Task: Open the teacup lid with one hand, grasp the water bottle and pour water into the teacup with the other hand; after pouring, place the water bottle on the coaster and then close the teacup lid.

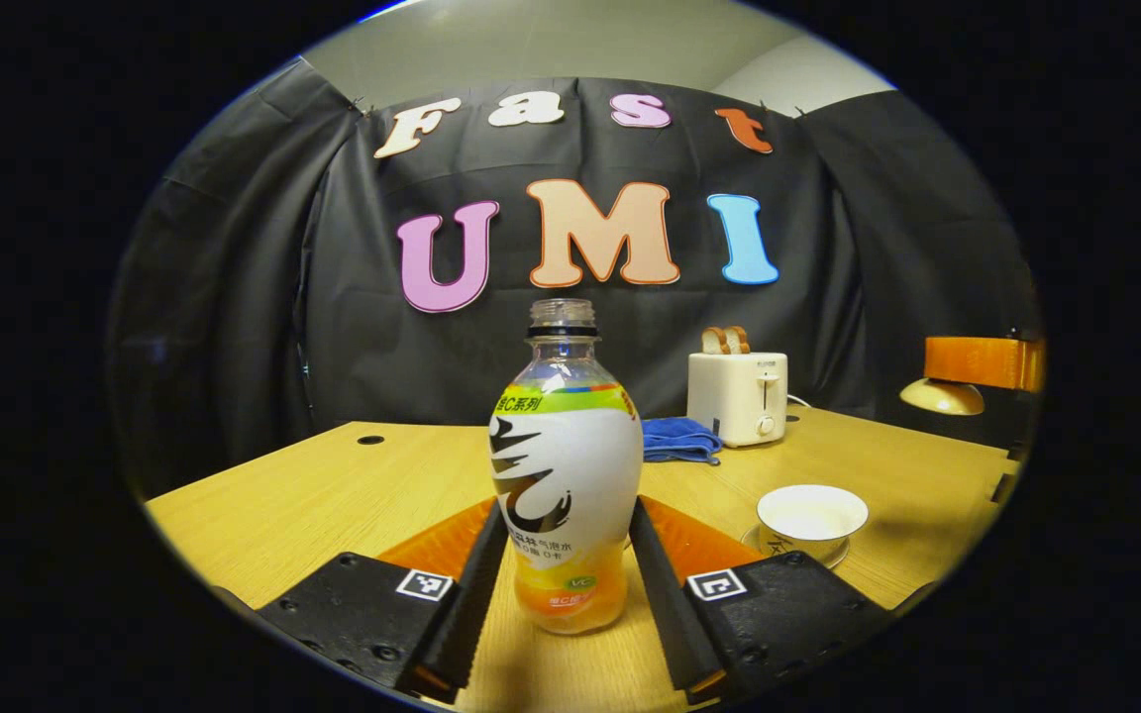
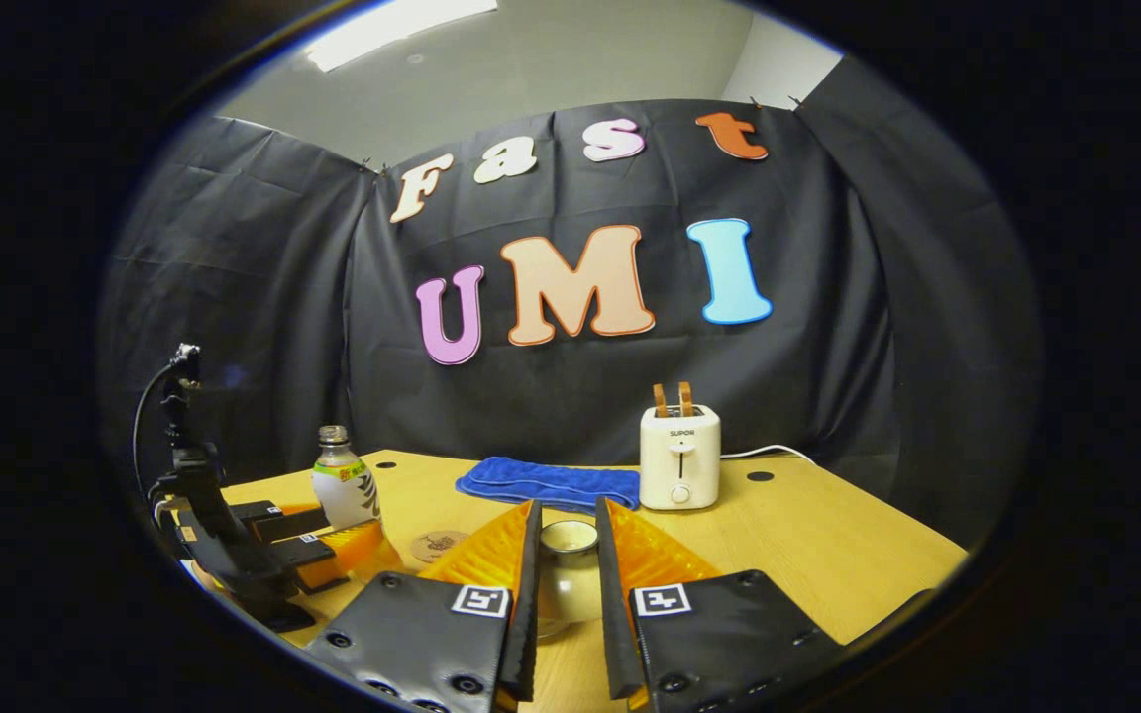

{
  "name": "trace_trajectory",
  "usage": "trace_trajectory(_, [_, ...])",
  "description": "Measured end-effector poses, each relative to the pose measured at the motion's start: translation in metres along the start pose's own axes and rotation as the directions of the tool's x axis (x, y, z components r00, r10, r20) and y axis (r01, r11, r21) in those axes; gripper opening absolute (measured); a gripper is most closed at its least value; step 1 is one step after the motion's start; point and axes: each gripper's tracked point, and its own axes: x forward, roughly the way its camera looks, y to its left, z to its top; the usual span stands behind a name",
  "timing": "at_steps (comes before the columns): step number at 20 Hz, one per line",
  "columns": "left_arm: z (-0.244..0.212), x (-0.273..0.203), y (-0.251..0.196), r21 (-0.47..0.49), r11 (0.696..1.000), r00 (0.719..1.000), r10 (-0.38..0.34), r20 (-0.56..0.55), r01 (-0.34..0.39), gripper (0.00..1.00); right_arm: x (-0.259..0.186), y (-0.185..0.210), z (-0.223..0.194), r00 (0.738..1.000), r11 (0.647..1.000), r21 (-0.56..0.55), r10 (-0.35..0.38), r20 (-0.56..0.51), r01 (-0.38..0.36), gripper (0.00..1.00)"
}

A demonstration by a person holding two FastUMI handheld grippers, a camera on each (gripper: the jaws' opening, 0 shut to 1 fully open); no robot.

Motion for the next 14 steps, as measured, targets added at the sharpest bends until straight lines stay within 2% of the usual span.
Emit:
trace_trajectory(6, [-0.002, 0.004, -0.001, 0.024, 1.000, 1.000, 0.002, -0.009, -0.002, 0.60, -0.003, -0.023, -0.014, 0.999, 1.000, 0.010, -0.027, -0.032, 0.027, 0.31])
trace_trajectory(9, [-0.001, 0.011, -0.006, 0.090, 0.996, 0.999, -0.008, -0.031, 0.010, 0.60, -0.002, -0.035, -0.017, 0.998, 0.999, 0.018, -0.043, -0.039, 0.043, 0.33])
trace_trajectory(10, [-0.001, 0.012, -0.005, 0.115, 0.993, 0.999, -0.005, -0.042, 0.009, 0.58, -0.003, -0.038, -0.019, 0.998, 0.999, 0.022, -0.048, -0.043, 0.049, 0.30])
trace_trajectory(14, [0.008, 0.017, -0.006, 0.230, 0.973, 0.999, 0.004, -0.046, 0.007, 0.58, -0.004, -0.053, -0.024, 0.996, 0.996, 0.052, -0.072, -0.049, 0.075, 0.31])
